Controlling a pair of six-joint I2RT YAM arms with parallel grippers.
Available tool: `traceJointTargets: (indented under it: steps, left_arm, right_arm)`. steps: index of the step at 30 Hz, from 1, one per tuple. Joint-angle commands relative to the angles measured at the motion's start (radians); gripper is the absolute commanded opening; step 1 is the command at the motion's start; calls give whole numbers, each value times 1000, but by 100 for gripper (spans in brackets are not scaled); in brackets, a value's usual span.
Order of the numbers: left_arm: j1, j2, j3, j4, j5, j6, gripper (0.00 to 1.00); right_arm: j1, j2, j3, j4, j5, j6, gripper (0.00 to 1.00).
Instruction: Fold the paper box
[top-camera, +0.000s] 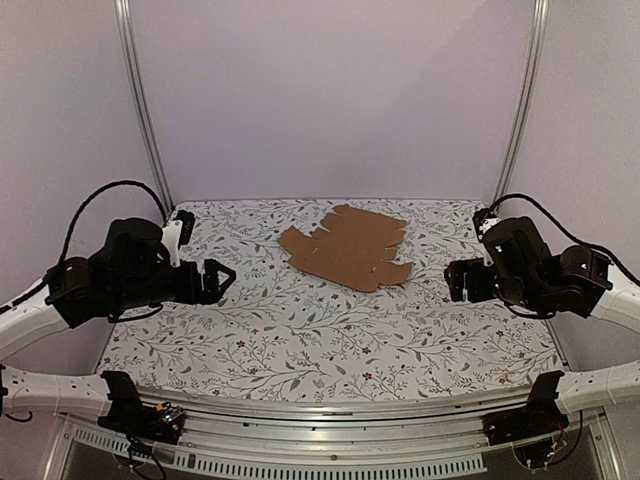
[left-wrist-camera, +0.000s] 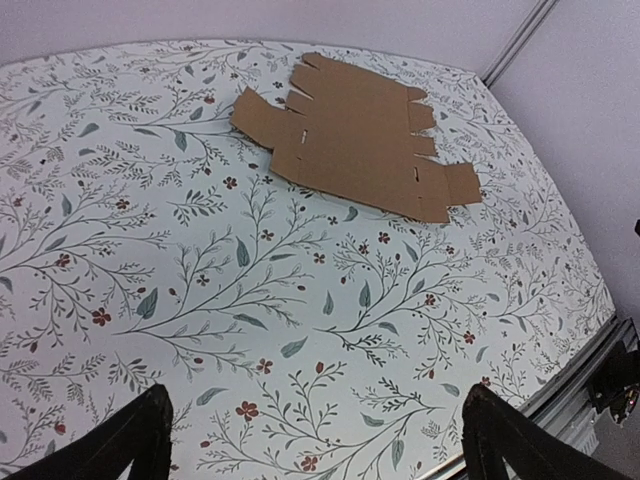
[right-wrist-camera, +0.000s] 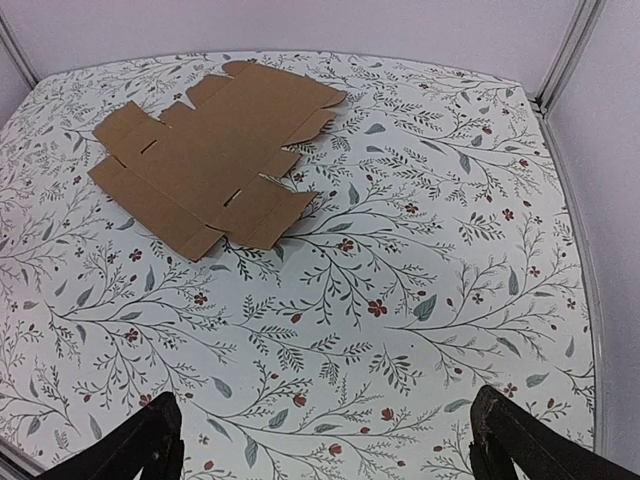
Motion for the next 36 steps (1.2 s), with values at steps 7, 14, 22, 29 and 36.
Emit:
traceJointTargets:
  steps: [7,14,22,29,36]
  left_arm:
    - [0,-90,-22,38,-19,23,99]
    - [0,-122,-29,37,-20,43,100]
    - [0,-157,-30,18,-12,61,99]
    - [0,-173,-30,22,12,64,99]
    - [0,-190,-28,24,48,61,100]
  right_arm:
    - [3,82,-28,231,-123,50,99]
    - [3,224,-50,415,-171,183,99]
    - [55,413,-78,682,-129,401,99]
    - [62,607,-51,930,-107,527,99]
    - [61,777,-12,1086,-88,630,99]
